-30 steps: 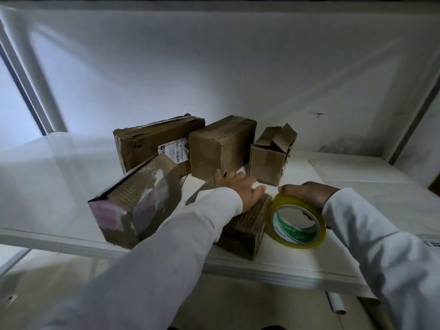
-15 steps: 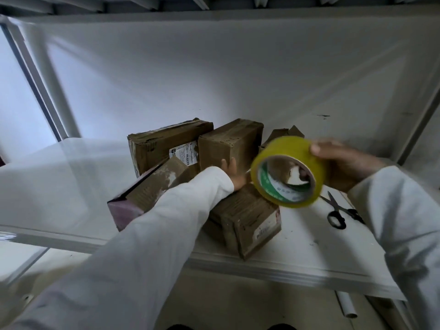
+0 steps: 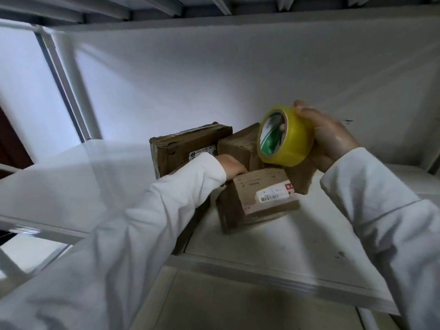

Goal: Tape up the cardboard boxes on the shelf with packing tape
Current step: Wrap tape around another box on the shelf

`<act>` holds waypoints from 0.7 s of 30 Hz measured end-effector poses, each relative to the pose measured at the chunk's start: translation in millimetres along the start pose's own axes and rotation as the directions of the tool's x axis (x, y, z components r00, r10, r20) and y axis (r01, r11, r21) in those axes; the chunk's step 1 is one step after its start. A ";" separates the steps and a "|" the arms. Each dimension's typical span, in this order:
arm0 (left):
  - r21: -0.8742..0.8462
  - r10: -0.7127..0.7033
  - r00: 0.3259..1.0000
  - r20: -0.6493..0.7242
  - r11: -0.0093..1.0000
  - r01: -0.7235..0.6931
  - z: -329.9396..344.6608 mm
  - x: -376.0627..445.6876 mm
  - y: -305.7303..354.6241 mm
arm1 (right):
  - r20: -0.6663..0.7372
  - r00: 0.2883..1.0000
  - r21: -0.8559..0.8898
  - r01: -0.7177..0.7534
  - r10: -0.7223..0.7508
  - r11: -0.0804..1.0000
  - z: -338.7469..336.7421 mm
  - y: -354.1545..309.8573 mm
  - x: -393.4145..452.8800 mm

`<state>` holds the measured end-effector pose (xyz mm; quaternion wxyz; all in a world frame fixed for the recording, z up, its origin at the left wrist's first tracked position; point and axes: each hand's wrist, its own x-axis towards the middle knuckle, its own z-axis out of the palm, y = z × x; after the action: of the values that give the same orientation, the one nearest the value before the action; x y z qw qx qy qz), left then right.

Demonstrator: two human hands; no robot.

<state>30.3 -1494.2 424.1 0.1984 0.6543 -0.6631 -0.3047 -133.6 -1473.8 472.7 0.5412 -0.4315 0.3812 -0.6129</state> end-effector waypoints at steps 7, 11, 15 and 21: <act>0.541 0.309 0.916 -0.255 0.831 -0.130 25.0 -51.6 25.8 | -0.049 0.991 -0.089 0.116 -0.121 0.989 27.7 5.8 -1.8; 0.722 0.145 0.979 -0.145 0.692 0.004 54.5 -49.8 20.6 | -0.040 0.988 -0.243 0.138 -0.152 0.960 29.4 11.7 0.5; 0.719 0.167 0.966 -0.199 0.695 0.028 50.1 -32.5 10.9 | 0.002 0.993 -0.493 0.101 -0.116 0.864 23.7 8.4 -6.6; 0.718 0.117 0.981 -0.153 0.696 0.029 38.7 -24.8 14.2 | -0.023 1.000 -0.701 -0.021 0.007 0.713 23.2 4.7 -11.1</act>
<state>-4.3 -1464.6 408.5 -0.0036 0.6892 -0.7232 0.0450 -109.7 -1463.4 474.8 0.3387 -0.5956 0.5931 -0.4228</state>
